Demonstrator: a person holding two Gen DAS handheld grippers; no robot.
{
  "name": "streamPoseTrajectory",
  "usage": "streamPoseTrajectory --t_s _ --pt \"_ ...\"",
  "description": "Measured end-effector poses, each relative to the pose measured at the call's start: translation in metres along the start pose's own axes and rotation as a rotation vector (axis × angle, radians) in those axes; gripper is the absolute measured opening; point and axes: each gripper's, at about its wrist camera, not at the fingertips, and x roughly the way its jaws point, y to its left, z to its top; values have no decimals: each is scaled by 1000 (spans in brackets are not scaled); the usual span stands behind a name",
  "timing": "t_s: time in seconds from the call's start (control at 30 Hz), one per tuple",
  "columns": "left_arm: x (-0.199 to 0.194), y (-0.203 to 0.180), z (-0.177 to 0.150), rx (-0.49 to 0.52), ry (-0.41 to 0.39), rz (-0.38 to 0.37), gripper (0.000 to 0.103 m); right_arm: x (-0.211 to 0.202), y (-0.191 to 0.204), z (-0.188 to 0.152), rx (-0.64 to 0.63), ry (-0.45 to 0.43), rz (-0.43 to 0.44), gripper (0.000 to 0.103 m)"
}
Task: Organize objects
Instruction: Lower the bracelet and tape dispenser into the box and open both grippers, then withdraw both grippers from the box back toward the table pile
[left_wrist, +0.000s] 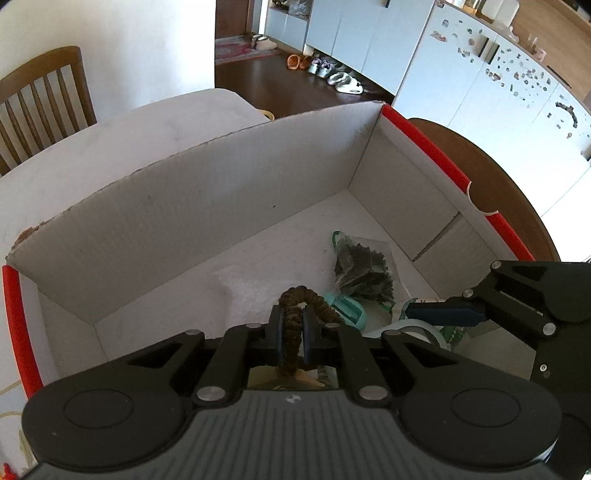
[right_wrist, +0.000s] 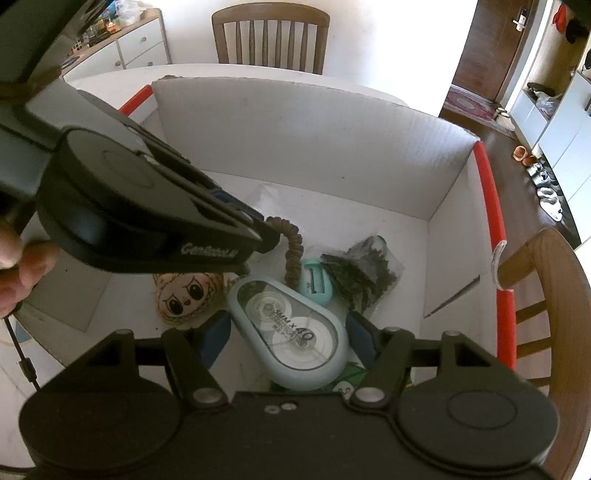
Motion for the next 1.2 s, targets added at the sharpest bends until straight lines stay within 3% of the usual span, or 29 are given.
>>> streamPoseTrajectory --t_s 0.33,0.53,1.2 --pt "-14 9 -7 -29 -17 4 11 -9 -2 2 13 -33 -6 74" --pt "-39 5 -10 -23 -85 -8 11 -28 -8 -2 41 -80 -12 77" --pt "-145 7 -55 3 -298 -42 11 -123 27 -12 121 -279 -29 85"
